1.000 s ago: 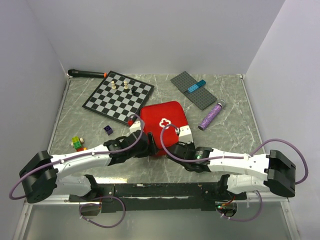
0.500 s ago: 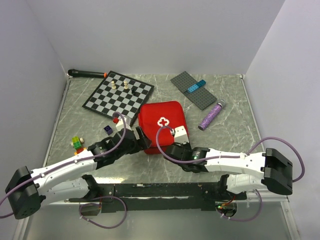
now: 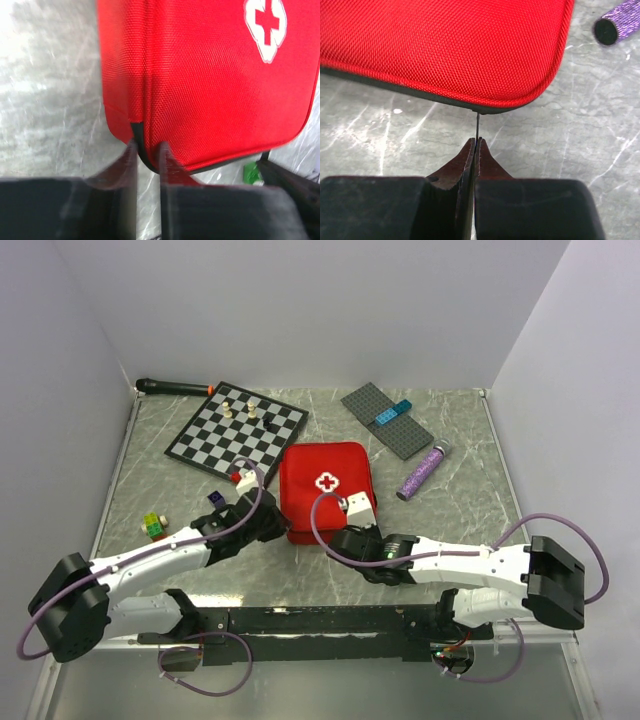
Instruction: Organize the medicine kit
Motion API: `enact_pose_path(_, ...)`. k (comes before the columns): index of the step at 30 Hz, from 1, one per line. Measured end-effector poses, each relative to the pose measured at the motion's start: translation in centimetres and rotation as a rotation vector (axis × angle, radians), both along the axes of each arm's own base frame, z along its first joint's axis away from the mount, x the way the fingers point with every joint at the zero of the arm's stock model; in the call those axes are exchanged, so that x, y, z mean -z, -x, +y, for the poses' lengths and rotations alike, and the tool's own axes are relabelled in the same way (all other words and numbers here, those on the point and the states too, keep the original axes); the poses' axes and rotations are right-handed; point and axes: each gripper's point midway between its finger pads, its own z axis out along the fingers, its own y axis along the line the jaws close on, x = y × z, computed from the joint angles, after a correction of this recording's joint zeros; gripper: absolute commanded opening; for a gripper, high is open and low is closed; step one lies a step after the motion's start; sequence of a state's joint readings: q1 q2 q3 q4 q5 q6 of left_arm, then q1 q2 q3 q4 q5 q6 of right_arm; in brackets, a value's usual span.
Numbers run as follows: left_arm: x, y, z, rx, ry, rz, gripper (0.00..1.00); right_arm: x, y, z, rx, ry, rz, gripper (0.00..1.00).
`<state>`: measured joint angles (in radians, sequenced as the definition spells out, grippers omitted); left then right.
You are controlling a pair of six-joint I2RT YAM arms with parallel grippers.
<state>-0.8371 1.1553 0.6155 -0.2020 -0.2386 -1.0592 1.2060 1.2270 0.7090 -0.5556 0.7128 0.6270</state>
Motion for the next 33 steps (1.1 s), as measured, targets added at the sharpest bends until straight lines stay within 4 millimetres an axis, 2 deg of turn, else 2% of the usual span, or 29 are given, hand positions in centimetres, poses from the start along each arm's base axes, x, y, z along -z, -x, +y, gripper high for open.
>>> enact_pose_path(4,-0.2,-1.6,0.4,-0.043,0.014,-0.009,0.01,-0.1,-0.4,-0.3,0.020,-0.033,0.024,0.00)
enact_pose_path(7,-0.3,-2.3,0.3,-0.053,0.033,-0.016,0.01,0.0,-1.2,-1.0,0.073,-0.129,0.069,0.00)
enact_pose_path(9,-0.2,-2.5,0.3,-0.052,0.050,-0.018,0.01,-0.1,-1.9,-1.8,0.113,-0.199,0.081,0.00)
enact_pose_path(13,-0.2,-2.9,0.2,-0.051,0.073,-0.013,0.01,-0.5,-3.9,-4.7,0.253,-0.296,0.068,0.00)
enact_pose_path(16,-0.2,-3.2,0.3,-0.052,0.083,-0.009,0.01,-0.5,-5.0,-5.3,0.303,-0.342,0.073,0.00)
enact_pose_path(20,-0.2,-3.5,0.4,-0.046,0.095,-0.001,0.01,-0.5,-6.2,-5.4,0.328,-0.407,0.076,0.00)
enact_pose_path(26,-0.3,-4.5,1.3,-0.047,0.073,0.002,0.01,-0.7,-6.5,-4.8,0.262,-0.409,0.076,0.00)
enact_pose_path(33,-0.4,-7.1,3.0,-0.030,-0.032,0.008,0.01,-1.0,-5.1,-3.0,0.171,-0.346,0.040,0.00)
